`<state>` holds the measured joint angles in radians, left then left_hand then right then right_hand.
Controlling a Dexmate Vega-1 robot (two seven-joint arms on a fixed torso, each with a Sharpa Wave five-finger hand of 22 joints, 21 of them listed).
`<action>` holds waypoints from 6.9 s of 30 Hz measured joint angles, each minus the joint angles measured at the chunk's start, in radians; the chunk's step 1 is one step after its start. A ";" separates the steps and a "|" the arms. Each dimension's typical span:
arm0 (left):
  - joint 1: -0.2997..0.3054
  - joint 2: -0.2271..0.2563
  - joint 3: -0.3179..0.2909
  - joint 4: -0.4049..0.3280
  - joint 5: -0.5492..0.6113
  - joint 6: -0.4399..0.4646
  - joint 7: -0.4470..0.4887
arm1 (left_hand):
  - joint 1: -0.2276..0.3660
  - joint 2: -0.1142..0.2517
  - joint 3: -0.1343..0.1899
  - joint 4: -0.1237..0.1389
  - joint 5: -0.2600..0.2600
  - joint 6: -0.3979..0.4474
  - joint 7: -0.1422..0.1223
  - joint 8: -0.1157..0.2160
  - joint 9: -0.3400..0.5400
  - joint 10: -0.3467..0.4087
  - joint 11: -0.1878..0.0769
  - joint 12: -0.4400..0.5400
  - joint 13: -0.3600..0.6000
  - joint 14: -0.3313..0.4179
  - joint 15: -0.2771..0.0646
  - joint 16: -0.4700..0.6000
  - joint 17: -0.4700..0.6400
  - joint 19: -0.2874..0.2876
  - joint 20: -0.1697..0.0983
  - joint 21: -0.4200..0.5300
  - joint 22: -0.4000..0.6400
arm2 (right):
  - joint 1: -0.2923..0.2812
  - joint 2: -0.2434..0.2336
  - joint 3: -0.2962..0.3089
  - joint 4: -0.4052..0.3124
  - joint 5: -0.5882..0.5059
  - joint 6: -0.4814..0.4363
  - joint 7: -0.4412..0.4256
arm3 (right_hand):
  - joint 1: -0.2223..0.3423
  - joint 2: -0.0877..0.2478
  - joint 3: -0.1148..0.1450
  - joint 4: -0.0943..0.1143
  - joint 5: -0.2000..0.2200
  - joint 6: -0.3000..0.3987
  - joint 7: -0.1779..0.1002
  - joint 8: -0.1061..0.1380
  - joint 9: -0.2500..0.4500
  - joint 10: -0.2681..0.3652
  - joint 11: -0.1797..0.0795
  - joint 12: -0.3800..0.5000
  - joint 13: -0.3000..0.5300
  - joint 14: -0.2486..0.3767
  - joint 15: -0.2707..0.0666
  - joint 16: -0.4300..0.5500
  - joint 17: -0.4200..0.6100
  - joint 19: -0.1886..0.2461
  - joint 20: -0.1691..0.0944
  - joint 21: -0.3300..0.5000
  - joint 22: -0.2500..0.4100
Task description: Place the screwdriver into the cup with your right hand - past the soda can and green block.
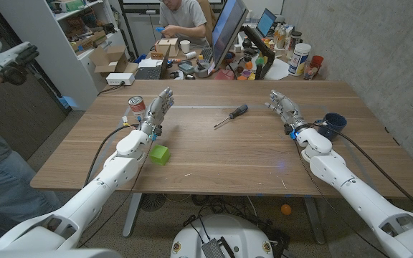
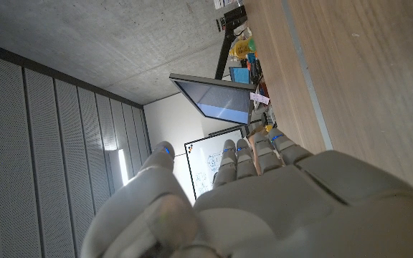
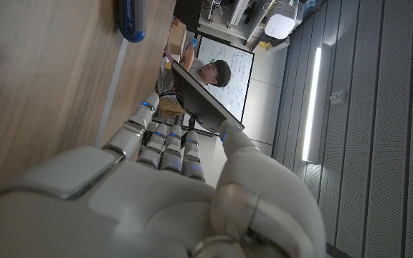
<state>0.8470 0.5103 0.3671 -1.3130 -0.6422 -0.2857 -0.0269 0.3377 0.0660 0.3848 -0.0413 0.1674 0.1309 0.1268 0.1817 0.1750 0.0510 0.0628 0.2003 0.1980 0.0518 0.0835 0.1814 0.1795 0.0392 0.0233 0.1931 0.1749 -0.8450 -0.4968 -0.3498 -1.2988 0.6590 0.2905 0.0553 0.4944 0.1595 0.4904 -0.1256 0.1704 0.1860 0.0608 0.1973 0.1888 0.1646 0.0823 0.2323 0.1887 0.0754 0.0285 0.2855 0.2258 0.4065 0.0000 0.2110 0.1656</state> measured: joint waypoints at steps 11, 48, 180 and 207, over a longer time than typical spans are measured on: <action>0.011 -0.003 -0.014 -0.015 0.009 0.006 0.000 | 0.000 0.000 0.000 0.000 0.000 0.000 0.000 0.000 0.000 0.000 0.000 0.000 0.000 0.000 0.000 0.000 0.000 0.000 0.000 0.000 0.000 | -0.011 0.020 0.029 -0.002 -0.012 -0.016 0.030 | 0.011 -0.006 0.000 0.000 0.000 0.000 0.000 0.000 0.000 0.000 0.000 0.000 0.000 0.000 0.000 0.000 0.000 0.000 0.000 0.000 0.000; 0.045 0.006 -0.047 -0.067 0.019 0.044 -0.001 | 0.000 0.000 0.004 -0.004 0.000 0.000 0.000 0.000 0.005 0.000 0.000 0.000 -0.003 -0.005 0.005 0.000 0.000 -0.005 0.004 0.000 0.000 | 0.008 0.014 0.049 -0.022 -0.153 0.004 0.075 | 0.046 -0.020 -0.002 -0.035 0.003 0.059 -0.037 0.014 0.000 0.027 -0.016 -0.008 0.000 0.029 -0.018 -0.005 -0.016 0.007 0.007 -0.004 0.002; 0.139 0.047 -0.061 -0.204 0.035 0.084 0.069 | -0.017 0.017 0.007 -0.035 0.000 0.025 -0.004 0.004 0.004 0.004 -0.004 0.000 -0.002 -0.005 0.005 0.004 -0.001 -0.015 0.036 0.000 -0.001 | 0.473 -0.242 -0.380 -0.128 -1.315 0.074 0.163 | 0.351 -0.183 0.086 -0.040 0.011 -0.006 -0.238 -0.020 0.004 -0.049 -0.147 -0.041 0.017 -0.006 0.059 -0.078 -0.019 -0.074 0.217 -0.018 0.004; 0.160 0.045 -0.067 -0.220 0.033 0.085 0.089 | -0.021 0.021 0.003 -0.039 0.000 0.025 -0.003 0.004 0.004 0.004 -0.004 0.000 -0.002 -0.005 0.005 0.004 -0.001 -0.018 0.039 0.000 -0.001 | 0.550 -0.174 -0.470 -0.072 -1.459 0.039 0.200 | 0.339 -0.205 0.090 -0.028 0.022 0.046 -0.259 0.015 0.012 -0.033 -0.096 -0.024 0.022 0.048 0.105 -0.066 -0.021 -0.074 0.216 -0.018 0.009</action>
<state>1.0067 0.5553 0.2997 -1.5332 -0.6094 -0.2009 0.0622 0.3163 0.0874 0.3873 -0.0803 0.1674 0.1558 0.1234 0.1855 0.1788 0.0546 0.0588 0.2003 0.1955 0.0467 0.0885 0.1852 0.1789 0.0207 0.0626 0.1931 0.1744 -0.2950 -0.6709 -0.8197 -1.3713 -0.7998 0.3293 0.2552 0.8334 -0.0460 0.5799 -0.1537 0.1928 0.2320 -0.1983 0.2127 0.2003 0.1318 -0.0134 0.2079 0.2108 0.1236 0.1339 0.2197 0.2045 0.3330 0.2164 0.1934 0.1749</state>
